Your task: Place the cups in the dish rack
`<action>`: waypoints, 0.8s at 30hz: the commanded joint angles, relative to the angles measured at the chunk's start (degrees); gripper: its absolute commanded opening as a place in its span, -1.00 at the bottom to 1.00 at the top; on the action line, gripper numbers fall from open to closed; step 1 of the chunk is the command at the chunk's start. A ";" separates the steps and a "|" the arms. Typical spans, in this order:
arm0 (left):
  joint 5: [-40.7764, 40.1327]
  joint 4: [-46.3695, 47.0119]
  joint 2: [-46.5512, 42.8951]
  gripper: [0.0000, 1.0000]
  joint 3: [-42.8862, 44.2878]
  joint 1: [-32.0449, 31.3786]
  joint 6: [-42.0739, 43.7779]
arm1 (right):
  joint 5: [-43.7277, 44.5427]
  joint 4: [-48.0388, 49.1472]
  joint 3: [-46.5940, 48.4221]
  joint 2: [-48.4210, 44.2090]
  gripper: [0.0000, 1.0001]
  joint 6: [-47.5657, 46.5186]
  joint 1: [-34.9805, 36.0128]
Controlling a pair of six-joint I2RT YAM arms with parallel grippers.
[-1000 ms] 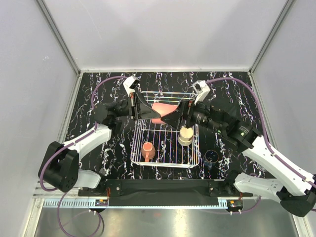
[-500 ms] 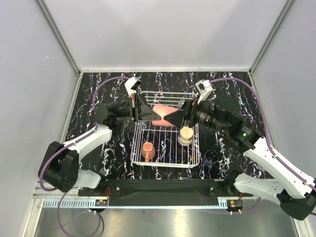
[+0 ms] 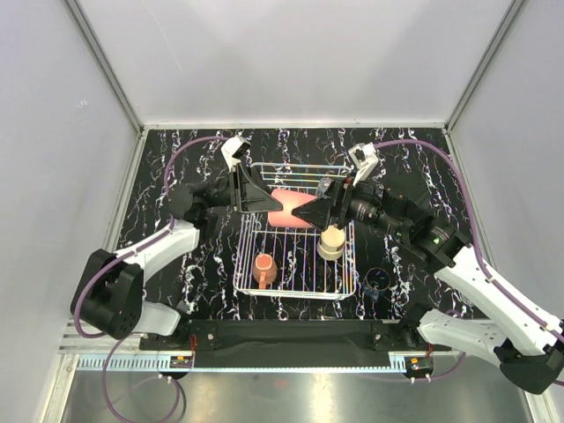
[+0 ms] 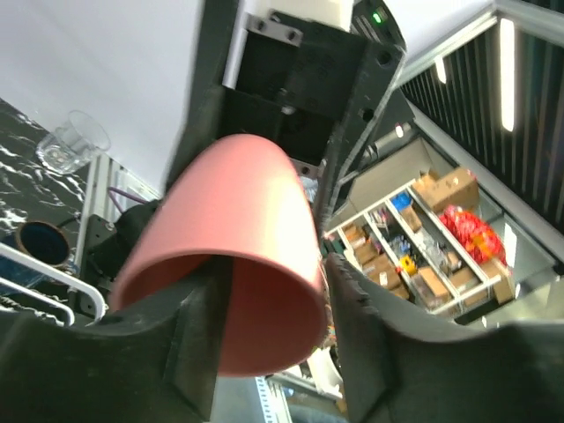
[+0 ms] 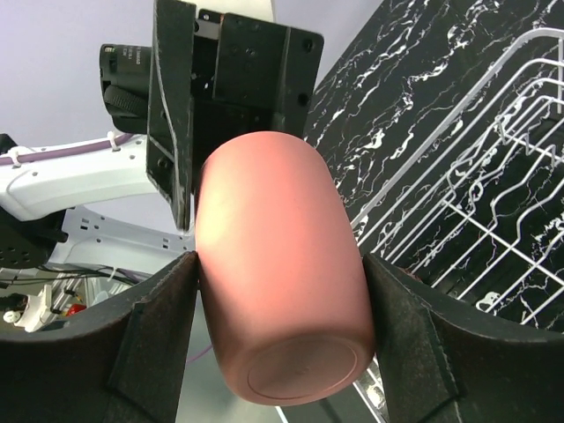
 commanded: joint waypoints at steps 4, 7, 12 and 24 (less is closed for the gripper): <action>-0.35 9.22 -0.84 0.27 -0.68 4.61 6.49 | 3.76 -5.84 6.45 2.41 -1.00 0.54 0.24; -0.71 -5.76 -4.17 0.43 -0.94 6.46 15.79 | 5.26 -9.98 9.17 4.52 -1.00 0.54 0.16; -9.80 -52.17 -12.09 0.98 4.67 7.26 50.17 | 8.25 -15.88 13.83 6.80 -1.00 0.19 0.07; -54.96 -98.47 -19.65 0.98 16.10 7.70 67.50 | 12.81 -34.40 24.20 25.33 -1.00 0.01 0.24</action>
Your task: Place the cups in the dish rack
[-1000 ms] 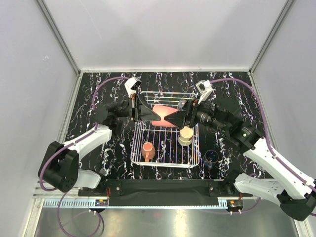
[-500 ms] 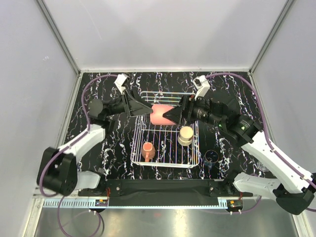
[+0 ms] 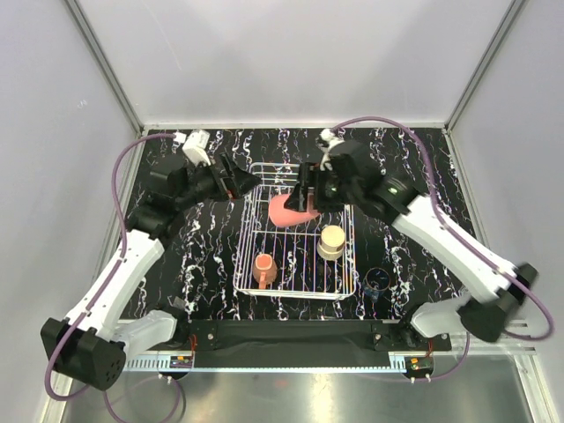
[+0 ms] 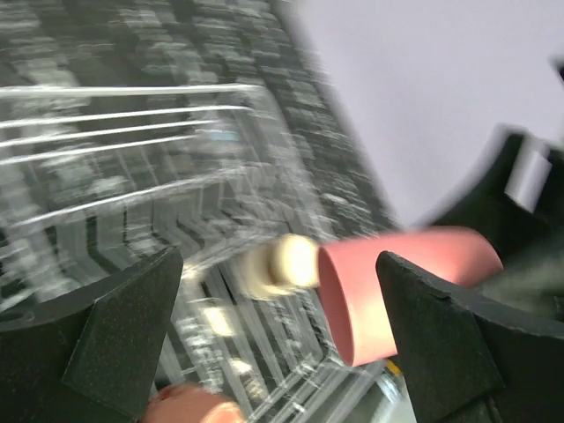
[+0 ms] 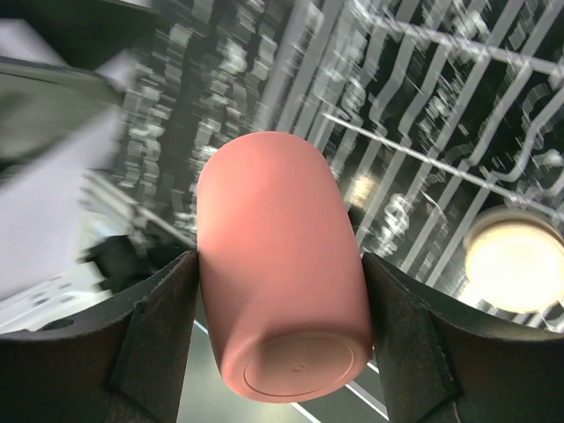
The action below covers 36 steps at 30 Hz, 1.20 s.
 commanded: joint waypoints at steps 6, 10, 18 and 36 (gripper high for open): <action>-34.97 -19.43 -5.42 0.98 4.48 0.68 4.04 | 12.35 -18.34 13.91 19.93 -1.00 0.71 4.63; -34.73 -19.35 -5.60 0.98 4.22 0.86 3.95 | 15.18 -21.87 18.05 25.64 -1.00 0.98 6.04; -34.82 -19.61 -5.60 0.98 4.40 1.03 3.60 | 16.24 -27.50 22.19 32.68 -1.00 -0.78 6.57; -32.80 -18.82 -5.16 0.98 3.78 1.47 3.25 | 19.49 -31.81 24.03 40.86 -0.89 -2.10 6.57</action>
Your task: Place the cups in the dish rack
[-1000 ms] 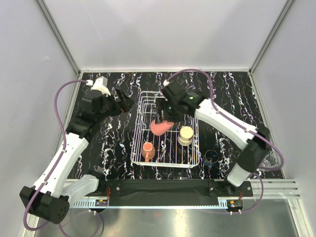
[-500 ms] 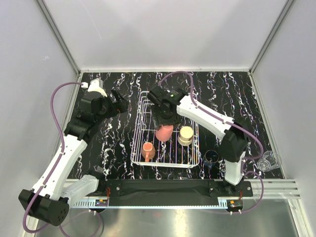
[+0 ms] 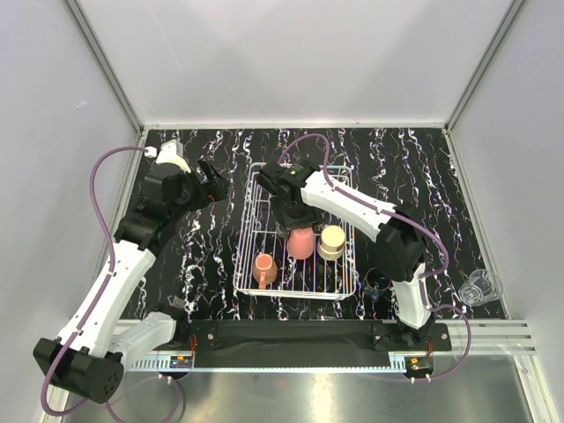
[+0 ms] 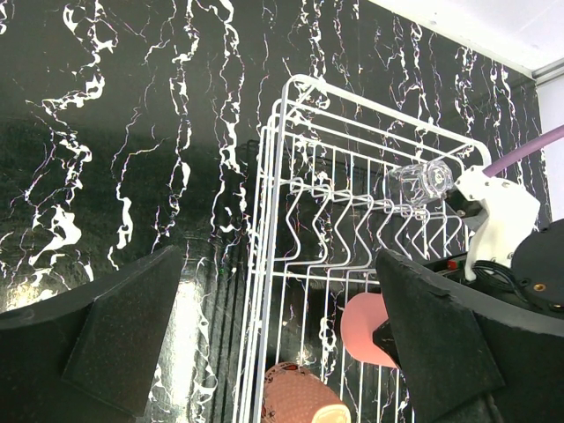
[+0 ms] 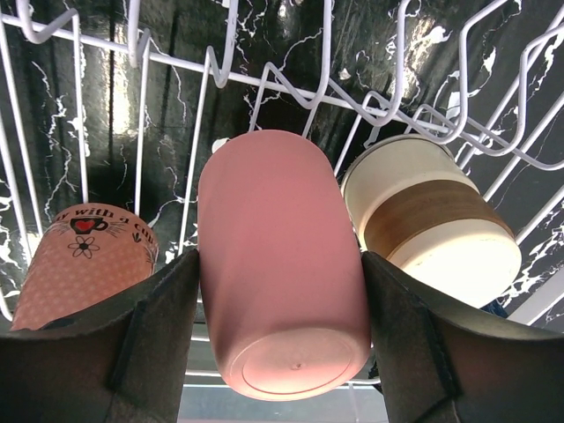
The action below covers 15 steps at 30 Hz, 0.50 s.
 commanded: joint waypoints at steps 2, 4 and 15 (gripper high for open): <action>0.25 2.19 0.00 0.98 1.75 0.77 0.23 | 2.47 -0.71 1.19 0.18 -0.85 -0.46 0.39; 0.52 2.27 0.09 0.98 1.66 0.95 0.23 | 3.08 -0.88 1.10 0.54 -0.81 -0.37 0.39; 1.31 2.89 0.44 0.98 1.13 1.39 0.06 | 2.29 1.05 0.58 1.24 -0.49 -1.34 0.30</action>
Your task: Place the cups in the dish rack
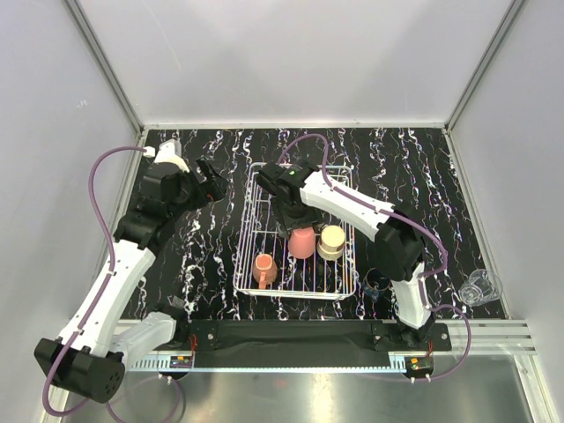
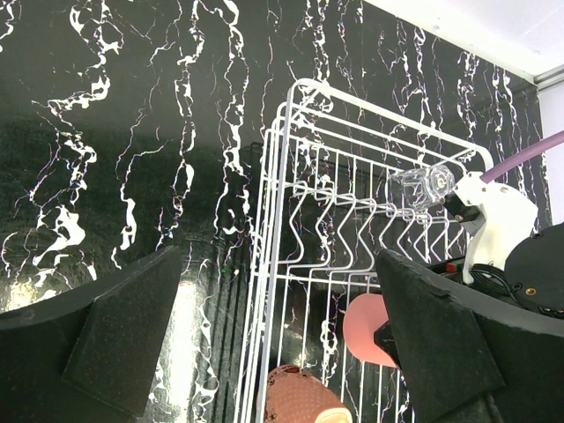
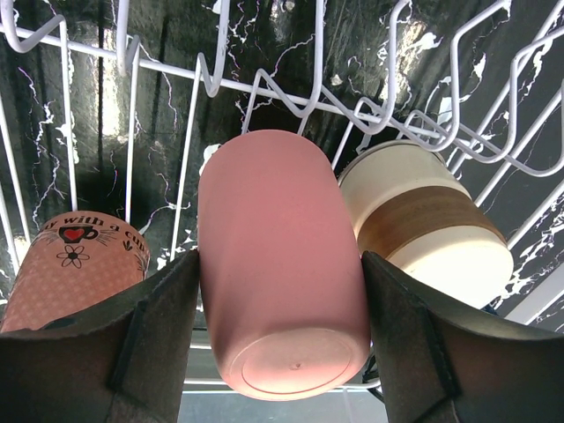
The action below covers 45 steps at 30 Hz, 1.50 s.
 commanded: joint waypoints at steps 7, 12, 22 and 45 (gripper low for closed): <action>1.25 3.35 0.42 0.98 0.69 0.73 -0.18 | 0.78 3.49 -1.88 0.54 -0.41 -0.97 -0.14; 1.69 3.53 0.33 0.98 0.69 0.91 -0.27 | 0.61 4.19 -2.50 0.71 -0.26 -1.05 -0.41; 2.56 3.97 0.42 0.98 0.34 1.26 -0.27 | 0.52 4.63 -2.59 -0.51 0.76 -0.79 -0.49; 2.83 7.74 -1.95 0.97 -1.24 -0.66 0.52 | 6.92 3.32 -5.57 -21.59 0.99 5.00 -0.49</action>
